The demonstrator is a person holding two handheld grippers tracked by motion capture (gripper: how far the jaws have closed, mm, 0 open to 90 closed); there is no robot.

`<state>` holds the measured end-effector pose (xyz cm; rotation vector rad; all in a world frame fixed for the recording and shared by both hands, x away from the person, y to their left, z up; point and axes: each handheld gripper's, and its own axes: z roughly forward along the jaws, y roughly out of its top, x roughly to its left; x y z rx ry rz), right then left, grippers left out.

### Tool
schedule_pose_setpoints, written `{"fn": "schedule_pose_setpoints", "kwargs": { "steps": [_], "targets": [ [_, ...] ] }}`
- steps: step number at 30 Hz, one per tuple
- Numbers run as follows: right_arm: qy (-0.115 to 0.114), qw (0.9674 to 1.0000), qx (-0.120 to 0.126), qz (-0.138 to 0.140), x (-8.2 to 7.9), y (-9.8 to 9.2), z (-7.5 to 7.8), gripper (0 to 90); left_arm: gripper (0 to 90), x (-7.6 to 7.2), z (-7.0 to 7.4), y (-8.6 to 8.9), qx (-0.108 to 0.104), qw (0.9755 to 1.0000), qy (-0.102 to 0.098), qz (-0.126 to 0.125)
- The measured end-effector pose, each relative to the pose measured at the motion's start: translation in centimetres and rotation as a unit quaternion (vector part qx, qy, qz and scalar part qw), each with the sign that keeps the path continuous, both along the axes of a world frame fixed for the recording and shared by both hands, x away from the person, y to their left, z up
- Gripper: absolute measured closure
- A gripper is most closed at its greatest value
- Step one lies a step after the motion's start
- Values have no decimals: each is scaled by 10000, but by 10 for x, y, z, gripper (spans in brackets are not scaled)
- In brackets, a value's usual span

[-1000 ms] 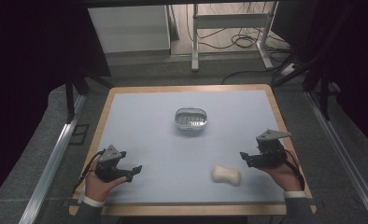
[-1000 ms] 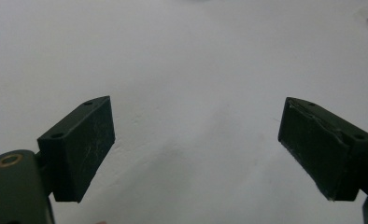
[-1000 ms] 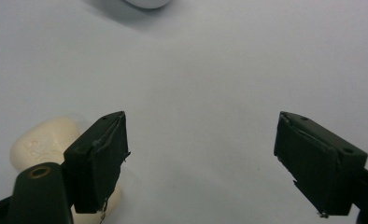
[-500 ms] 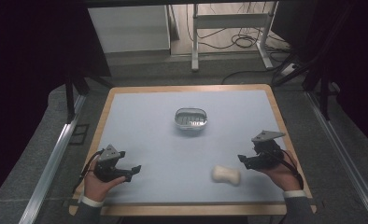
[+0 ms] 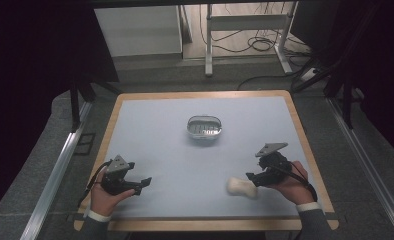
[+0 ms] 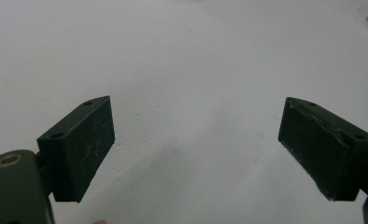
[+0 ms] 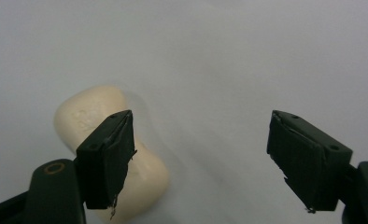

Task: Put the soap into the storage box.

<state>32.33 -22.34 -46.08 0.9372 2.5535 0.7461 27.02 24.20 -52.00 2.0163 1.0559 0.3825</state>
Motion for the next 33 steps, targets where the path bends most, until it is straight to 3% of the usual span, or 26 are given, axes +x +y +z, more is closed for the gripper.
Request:
{"fn": "schedule_pose_setpoints", "kwargs": {
  "steps": [3, 14, 20, 30, 31, 32, 33],
  "targets": [
    [148, 9996, -69, 229, -3, 10, -3, 240, 112, 0, -1, -2, 27, 10000, 14, -33],
    [436, 9976, -110, 532, -5, 23, -8, 271, 112, 0, -1, -1, 19, 10000, 9, -24],
    [625, 9941, -351, 820, -11, 32, -13, 316, 112, 0, -1, -2, 40, 10000, 25, -40],
    [785, 9884, -738, 1066, -14, 40, -21, 336, 112, 1, -2, -3, 60, 10000, 36, -62],
    [726, 9862, -947, 1152, -14, 44, -24, 343, 113, 1, -2, -3, 69, 9999, 38, -63],
    [726, 9862, -947, 1152, -14, 44, -24, 343, 112, 1, -2, -3, 69, 9999, 38, -63],
    [771, 9838, -1061, 1226, -13, 48, -27, 357, 112, 1, -2, -3, 80, 9999, 34, -57]
  ]
}}
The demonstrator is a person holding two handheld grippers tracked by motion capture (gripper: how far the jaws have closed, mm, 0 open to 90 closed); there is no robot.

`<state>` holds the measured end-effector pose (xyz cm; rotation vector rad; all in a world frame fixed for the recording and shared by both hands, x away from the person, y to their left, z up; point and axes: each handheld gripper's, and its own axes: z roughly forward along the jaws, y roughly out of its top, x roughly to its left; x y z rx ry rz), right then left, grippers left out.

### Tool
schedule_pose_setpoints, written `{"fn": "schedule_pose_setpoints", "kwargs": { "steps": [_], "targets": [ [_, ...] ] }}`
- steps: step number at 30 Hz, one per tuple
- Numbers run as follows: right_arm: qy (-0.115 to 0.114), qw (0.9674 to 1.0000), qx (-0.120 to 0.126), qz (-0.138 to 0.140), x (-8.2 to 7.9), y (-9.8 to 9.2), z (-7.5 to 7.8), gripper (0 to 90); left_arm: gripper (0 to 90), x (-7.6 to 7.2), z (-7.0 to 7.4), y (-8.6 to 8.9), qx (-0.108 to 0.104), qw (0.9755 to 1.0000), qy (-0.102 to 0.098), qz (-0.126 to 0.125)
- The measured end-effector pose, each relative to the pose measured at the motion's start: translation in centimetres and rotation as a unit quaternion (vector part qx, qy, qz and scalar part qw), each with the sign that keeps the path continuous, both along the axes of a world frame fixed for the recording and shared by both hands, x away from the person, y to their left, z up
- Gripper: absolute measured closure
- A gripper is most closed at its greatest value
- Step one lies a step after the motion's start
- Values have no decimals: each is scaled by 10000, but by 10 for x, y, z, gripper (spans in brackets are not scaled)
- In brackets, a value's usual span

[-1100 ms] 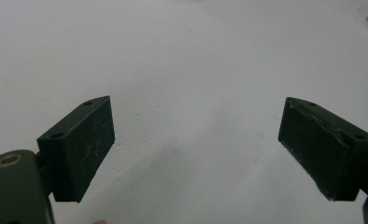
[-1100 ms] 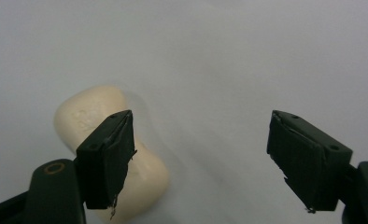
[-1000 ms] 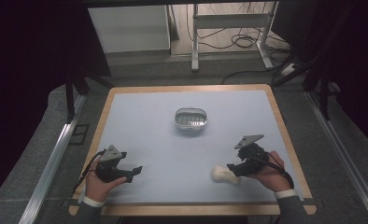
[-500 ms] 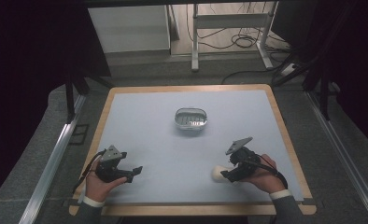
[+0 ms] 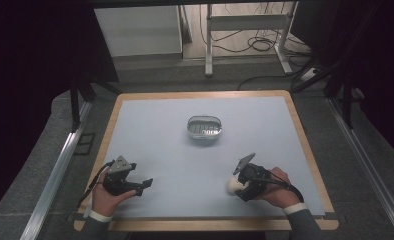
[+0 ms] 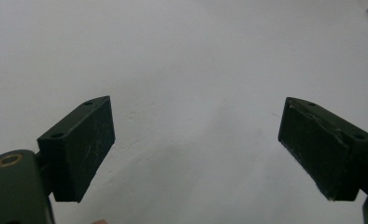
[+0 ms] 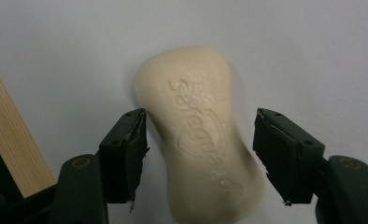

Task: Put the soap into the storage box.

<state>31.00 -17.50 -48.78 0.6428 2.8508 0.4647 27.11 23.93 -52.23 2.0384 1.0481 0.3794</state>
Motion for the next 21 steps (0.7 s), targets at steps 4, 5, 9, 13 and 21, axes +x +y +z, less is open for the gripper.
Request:
{"fn": "schedule_pose_setpoints", "kwargs": {
  "steps": [4, 5, 9, 13, 21],
  "targets": [
    [21, 9997, -221, 114, 1, 4, -4, 367, 112, 0, 0, 0, -2, 10000, 1, -3],
    [3, 9994, -303, 143, 2, 6, -5, 394, 112, 0, 0, 0, 0, 10000, 1, -6],
    [16, 9987, -451, 240, 4, 8, -8, 440, 112, 0, 0, 0, 3, 10000, 6, -12],
    [58, 9987, -466, 191, 5, 9, -6, 491, 112, 0, 0, 0, 0, 10000, 1, -12],
    [3, 9997, -232, -21, 10, 4, 7, 492, 112, 0, 1, 1, -2, 10000, -21, -2]
  ]
}}
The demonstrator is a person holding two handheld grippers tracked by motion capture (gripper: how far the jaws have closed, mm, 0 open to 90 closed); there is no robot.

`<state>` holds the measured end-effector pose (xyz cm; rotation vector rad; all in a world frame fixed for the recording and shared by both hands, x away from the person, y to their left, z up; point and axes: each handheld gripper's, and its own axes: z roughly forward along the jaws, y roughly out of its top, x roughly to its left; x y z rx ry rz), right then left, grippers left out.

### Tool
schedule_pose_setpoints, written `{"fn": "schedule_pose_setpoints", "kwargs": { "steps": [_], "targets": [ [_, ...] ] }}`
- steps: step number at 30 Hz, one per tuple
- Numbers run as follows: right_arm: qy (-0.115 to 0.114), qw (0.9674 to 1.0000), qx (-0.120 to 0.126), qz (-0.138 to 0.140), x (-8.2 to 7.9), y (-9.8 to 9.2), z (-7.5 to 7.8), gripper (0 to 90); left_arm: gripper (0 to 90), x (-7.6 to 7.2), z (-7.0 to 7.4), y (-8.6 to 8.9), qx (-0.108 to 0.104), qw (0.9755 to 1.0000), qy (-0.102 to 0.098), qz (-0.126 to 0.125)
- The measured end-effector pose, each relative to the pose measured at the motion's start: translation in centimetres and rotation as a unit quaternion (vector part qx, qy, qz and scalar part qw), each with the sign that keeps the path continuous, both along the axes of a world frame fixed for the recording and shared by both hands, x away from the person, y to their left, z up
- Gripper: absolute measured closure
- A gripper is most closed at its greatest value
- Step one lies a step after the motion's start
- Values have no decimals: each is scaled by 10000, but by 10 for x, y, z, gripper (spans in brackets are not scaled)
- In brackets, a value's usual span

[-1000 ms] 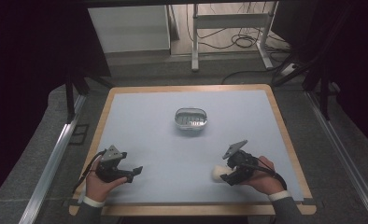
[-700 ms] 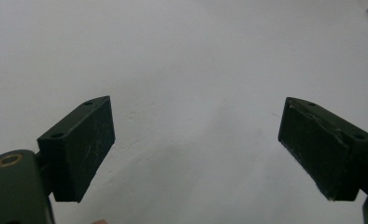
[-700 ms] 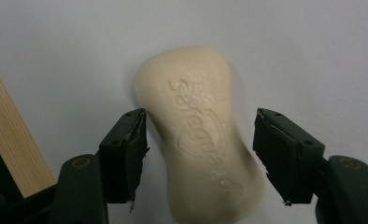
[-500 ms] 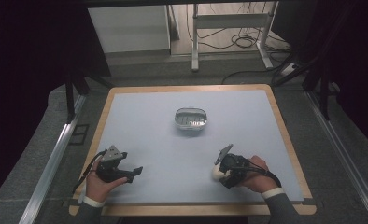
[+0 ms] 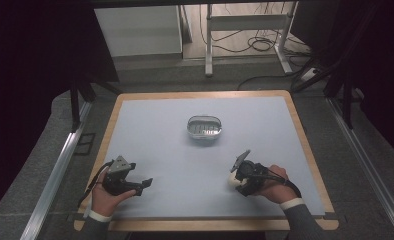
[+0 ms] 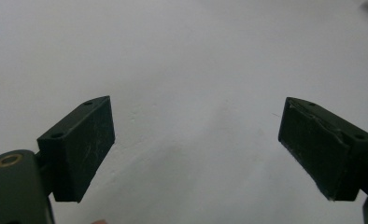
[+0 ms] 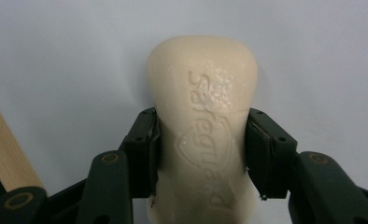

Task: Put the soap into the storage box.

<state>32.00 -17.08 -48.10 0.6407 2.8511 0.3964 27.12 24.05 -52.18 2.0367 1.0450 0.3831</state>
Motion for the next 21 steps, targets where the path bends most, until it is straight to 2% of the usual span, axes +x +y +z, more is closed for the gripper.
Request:
{"fn": "schedule_pose_setpoints", "kwargs": {
  "steps": [2, 3, 7, 11, 21],
  "targets": [
    [-143, 9998, 130, -70, 2, -2, 6, 493, 112, 0, 0, 0, 5, 10000, 5, -3],
    [-291, 9993, 203, -149, 4, -5, 10, 493, 112, 0, 0, 0, -6, 10000, 3, -5],
    [-354, 9982, 398, -273, 8, -9, 17, 492, 112, 0, 1, 0, -7, 10000, 9, -2],
    [-421, 9974, 481, -346, 10, -12, 22, 493, 112, 0, 0, 0, 3, 10000, 12, -3],
    [-565, 9956, 575, -470, 18, -15, 33, 493, 112, 0, 0, 0, -1, 10000, 8, 4]
  ]
}}
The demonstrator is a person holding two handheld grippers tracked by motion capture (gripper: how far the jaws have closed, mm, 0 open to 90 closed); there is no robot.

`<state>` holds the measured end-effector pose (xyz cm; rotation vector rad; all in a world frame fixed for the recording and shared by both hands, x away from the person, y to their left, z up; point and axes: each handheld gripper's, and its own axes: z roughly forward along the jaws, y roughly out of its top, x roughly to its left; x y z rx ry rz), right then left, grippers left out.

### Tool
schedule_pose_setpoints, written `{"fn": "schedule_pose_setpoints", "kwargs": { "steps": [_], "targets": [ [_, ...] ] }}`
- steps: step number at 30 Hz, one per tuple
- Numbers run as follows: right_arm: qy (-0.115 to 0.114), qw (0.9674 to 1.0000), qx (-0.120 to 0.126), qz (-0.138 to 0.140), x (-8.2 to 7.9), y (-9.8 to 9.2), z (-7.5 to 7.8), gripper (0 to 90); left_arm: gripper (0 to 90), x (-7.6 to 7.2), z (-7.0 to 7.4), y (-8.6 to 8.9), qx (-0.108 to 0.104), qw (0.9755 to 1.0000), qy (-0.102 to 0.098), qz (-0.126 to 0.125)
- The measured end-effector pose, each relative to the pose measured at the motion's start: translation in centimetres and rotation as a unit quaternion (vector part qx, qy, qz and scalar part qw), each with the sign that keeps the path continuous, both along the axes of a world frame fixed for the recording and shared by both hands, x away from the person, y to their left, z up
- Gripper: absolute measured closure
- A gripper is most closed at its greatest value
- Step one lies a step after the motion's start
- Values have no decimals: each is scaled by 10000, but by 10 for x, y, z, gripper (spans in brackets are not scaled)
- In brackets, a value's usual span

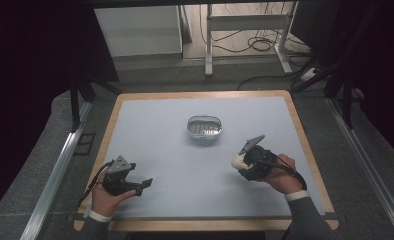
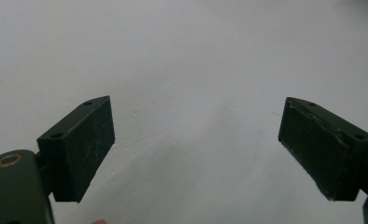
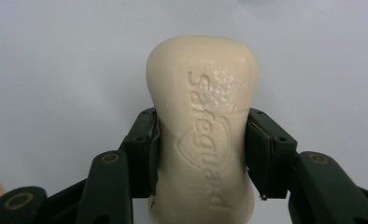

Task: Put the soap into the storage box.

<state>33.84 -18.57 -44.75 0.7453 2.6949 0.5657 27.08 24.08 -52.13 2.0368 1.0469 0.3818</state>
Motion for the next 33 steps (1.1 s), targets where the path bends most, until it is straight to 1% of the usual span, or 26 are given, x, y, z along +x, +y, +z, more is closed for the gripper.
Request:
{"fn": "schedule_pose_setpoints", "kwargs": {
  "steps": [4, 5, 9, 11, 13, 16, 18, 21, 22, 28, 33],
  "targets": [
    [-8, 10000, 41, -37, 4, -1, 3, 492, 112, 0, 1, 1, -11, 10000, -9, 9],
    [-14, 10000, -5, -28, 6, 0, 4, 492, 112, 0, 1, 1, -9, 10000, -4, 8],
    [-27, 10000, 12, -44, 8, 1, 5, 493, 111, 0, 1, 1, 0, 10000, 3, 5],
    [-74, 10000, 11, -39, 10, 2, 6, 493, 111, 0, 1, 1, 1, 10000, 3, 0],
    [-83, 9999, 46, -52, 13, 3, 7, 493, 112, 0, 1, 1, -4, 10000, -3, 4],
    [-98, 9999, 29, -63, 14, 3, 8, 493, 111, -1, 1, 2, -6, 10000, -2, 4],
    [-128, 9999, 23, -113, 16, 4, 10, 493, 112, -1, 1, 2, -4, 10000, 0, 4],
    [-177, 9997, 48, -151, 19, 3, 12, 493, 112, -1, 1, 2, -6, 10000, 1, 5],
    [-154, 9997, 90, -175, 22, 2, 13, 493, 111, -1, 1, 2, -9, 10000, -7, 9],
    [-178, 9996, 93, -209, 27, 2, 15, 493, 112, 0, 1, 2, -5, 10000, -4, 5],
    [-207, 9993, 163, -281, 35, 1, 19, 493, 112, 0, 1, 2, -6, 10000, 1, 2]
  ]
}}
